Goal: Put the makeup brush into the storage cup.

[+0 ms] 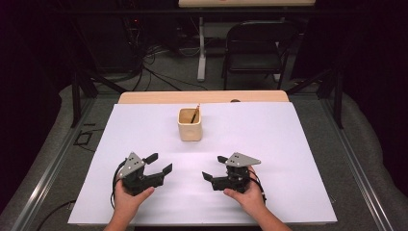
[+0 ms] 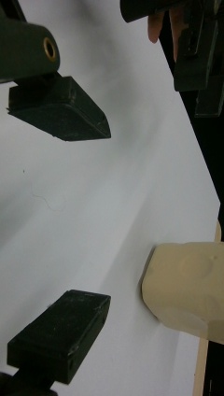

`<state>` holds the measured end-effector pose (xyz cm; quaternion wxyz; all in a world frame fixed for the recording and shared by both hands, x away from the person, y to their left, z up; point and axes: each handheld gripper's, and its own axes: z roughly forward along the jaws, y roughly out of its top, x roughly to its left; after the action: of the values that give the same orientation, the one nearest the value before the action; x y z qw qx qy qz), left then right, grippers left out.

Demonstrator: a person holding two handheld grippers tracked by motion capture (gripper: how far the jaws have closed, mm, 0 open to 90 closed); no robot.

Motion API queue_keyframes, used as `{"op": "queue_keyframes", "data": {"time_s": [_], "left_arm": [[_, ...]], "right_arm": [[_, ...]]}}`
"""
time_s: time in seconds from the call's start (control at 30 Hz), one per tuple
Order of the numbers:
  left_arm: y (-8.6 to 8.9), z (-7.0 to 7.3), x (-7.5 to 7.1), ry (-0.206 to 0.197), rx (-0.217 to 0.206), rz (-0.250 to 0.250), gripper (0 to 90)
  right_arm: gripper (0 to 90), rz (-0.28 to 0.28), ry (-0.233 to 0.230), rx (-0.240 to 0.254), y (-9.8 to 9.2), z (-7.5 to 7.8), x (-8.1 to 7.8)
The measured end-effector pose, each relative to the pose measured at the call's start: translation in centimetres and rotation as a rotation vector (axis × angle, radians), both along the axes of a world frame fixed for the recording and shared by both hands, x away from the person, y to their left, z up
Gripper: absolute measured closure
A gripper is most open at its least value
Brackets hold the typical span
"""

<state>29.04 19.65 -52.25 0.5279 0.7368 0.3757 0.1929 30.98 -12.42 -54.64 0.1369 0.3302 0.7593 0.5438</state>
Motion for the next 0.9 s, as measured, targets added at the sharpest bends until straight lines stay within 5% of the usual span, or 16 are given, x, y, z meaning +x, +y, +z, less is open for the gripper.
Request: {"op": "queue_keyframes", "data": {"time_s": [0.9], "left_arm": [[-0.1,-1.1,-0.4,0.007,0.056,-0.002,29.1]], "right_arm": [[16.2,0.004,-0.003,0.002,0.1,0.0,-0.1]]}}
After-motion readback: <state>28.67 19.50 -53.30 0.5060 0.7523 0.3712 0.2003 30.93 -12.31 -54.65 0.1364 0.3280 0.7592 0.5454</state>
